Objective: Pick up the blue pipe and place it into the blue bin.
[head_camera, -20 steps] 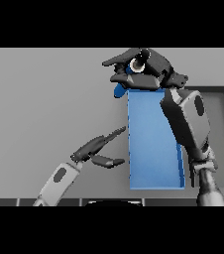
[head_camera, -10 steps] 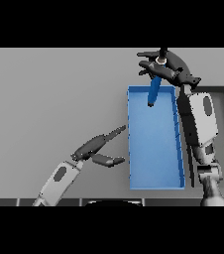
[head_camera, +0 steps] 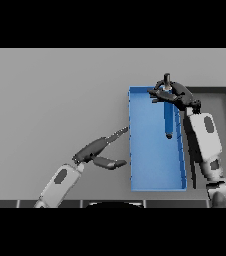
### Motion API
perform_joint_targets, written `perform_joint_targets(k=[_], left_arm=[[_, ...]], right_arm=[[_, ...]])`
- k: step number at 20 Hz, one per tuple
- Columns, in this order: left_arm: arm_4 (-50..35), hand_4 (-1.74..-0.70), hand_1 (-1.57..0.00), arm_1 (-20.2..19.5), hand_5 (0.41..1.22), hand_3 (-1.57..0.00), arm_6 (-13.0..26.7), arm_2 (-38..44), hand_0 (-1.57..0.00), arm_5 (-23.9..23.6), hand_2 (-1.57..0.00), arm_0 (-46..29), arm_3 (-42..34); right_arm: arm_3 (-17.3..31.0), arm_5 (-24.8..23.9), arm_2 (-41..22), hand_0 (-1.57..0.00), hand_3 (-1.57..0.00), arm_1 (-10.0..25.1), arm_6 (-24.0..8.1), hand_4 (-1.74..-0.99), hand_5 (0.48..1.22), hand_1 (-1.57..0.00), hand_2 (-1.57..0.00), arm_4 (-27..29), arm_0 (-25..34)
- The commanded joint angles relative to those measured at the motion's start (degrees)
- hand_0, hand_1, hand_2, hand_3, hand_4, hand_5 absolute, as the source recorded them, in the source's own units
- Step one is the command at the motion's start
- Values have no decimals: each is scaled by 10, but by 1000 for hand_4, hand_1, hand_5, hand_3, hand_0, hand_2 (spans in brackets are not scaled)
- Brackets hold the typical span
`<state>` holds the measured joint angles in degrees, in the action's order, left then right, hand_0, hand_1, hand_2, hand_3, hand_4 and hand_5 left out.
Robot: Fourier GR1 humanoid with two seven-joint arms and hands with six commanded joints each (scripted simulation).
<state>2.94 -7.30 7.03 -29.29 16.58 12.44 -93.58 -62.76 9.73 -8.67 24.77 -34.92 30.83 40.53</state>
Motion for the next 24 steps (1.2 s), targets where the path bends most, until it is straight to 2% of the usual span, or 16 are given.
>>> perform_joint_targets(k=[1,2,3,4,6,7,8,9,10,11,13,17,18,19,21,24], left_arm=[[1,-885,1,-3,481,1,-6,-1,1,2,1,-5,2],[3,-886,1,0,483,1,-6,-4,1,1,1,-4,3],[5,-885,1,3,486,1,-7,-5,1,0,1,-4,4],[5,-883,1,1,490,1,-3,-3,1,-1,1,-1,3],[3,-880,1,0,495,1,2,-1,1,-1,1,2,2],[4,-880,1,2,497,1,0,0,1,-2,1,3,8],[-1,-881,1,0,497,1,-5,5,1,1,1,5,10],[-1,-881,1,1,496,1,-10,5,1,0,1,5,9],[-2,-881,1,0,495,1,-9,5,1,0,1,5,4],[2,-879,1,0,493,1,-5,3,1,-2,1,6,5],[3,-878,1,1,490,1,-6,4,1,-1,1,9,14],[-2,-878,1,0,480,1,-5,5,1,4,1,9,14],[0,-878,1,3,478,1,-9,0,1,1,1,1,10],[4,-881,1,7,476,1,-6,-2,1,-4,1,0,9],[4,-882,1,-1,474,1,-6,3,1,-3,1,0,11],[2,-885,1,2,476,1,0,-3,1,-3,1,-3,-3]], right_arm=[[13,-10,-27,-1571,-617,15,0,-1662,1221,-1571,-1571,8,-4],[29,-22,-60,-1571,-808,30,0,-1617,1199,-1571,-1571,29,-3],[49,-42,-98,-1571,-960,44,0,-1573,1188,-1514,-1454,58,-2],[74,-56,-134,-1257,-768,53,0,-1515,1176,-1211,-1163,91,10],[111,-80,-209,-804,-491,78,0,-1385,1114,-775,-744,177,31],[115,-80,-245,-643,-393,90,0,-1334,1135,-619,-595,219,40],[110,-63,-273,-514,-314,96,0,-1296,1152,-495,-476,236,51],[102,-58,-300,-411,-251,111,1,-1264,1108,-396,-380,249,57],[84,-49,-311,-329,-201,123,1,-1230,1056,-317,-304,238,58],[68,-48,-328,-263,-160,129,19,-1202,1013,-253,-243,221,59],[58,-37,-345,-168,-102,140,10,-1160,945,-162,-155,202,62],[71,-30,-361,-68,-41,137,21,-1131,829,-66,-63,171,72],[78,-26,-363,-194,-33,132,22,-1131,809,-91,-54,168,74],[73,-28,-363,-377,-26,133,19,-1144,792,-184,-82,170,72],[76,-22,-362,-241,-16,135,32,-1153,777,-117,-52,168,68],[65,-23,-353,-123,-8,134,33,-1154,809,-60,-26,189,62]])
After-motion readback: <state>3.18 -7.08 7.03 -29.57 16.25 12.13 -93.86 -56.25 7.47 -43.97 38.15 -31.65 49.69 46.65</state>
